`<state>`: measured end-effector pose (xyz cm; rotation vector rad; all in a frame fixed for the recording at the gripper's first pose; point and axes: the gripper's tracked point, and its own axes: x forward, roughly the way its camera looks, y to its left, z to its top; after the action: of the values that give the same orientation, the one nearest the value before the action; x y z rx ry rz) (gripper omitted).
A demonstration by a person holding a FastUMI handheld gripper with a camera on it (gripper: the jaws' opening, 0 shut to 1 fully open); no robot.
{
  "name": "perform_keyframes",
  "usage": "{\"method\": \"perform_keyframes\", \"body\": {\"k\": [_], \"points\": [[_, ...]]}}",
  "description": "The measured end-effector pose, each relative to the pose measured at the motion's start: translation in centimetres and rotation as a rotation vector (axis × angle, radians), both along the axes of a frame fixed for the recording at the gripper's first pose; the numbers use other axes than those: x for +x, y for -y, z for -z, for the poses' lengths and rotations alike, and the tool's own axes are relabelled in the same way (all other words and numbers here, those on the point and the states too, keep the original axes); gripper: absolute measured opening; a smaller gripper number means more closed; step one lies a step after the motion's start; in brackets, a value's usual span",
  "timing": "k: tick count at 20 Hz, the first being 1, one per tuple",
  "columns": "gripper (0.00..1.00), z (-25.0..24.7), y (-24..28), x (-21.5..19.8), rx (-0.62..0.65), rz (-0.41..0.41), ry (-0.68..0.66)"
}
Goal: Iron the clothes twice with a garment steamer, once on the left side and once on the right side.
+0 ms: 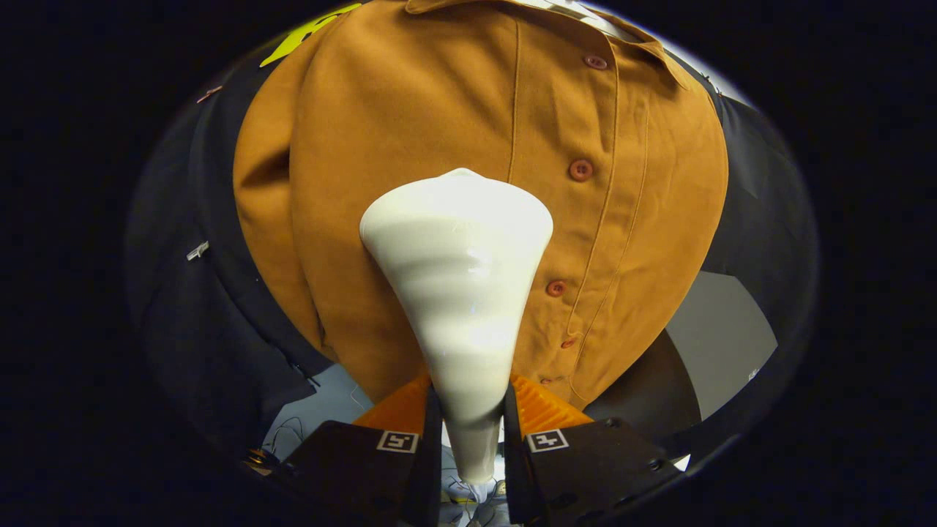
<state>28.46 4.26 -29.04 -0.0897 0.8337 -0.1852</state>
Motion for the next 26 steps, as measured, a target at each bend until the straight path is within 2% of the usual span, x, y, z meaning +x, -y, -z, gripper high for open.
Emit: {"method": "perform_keyframes", "body": {"k": [18, 22, 26], "points": [[0.39, 9.5, 0.5, -6.7, 0.034, -0.021, -0.240], [0.39, 8.2, 1.1, -8.2, 0.033, -0.021, -0.228], [0.39, 2.2, 2.5, -7.9, 0.031, -0.010, -0.102]]}}
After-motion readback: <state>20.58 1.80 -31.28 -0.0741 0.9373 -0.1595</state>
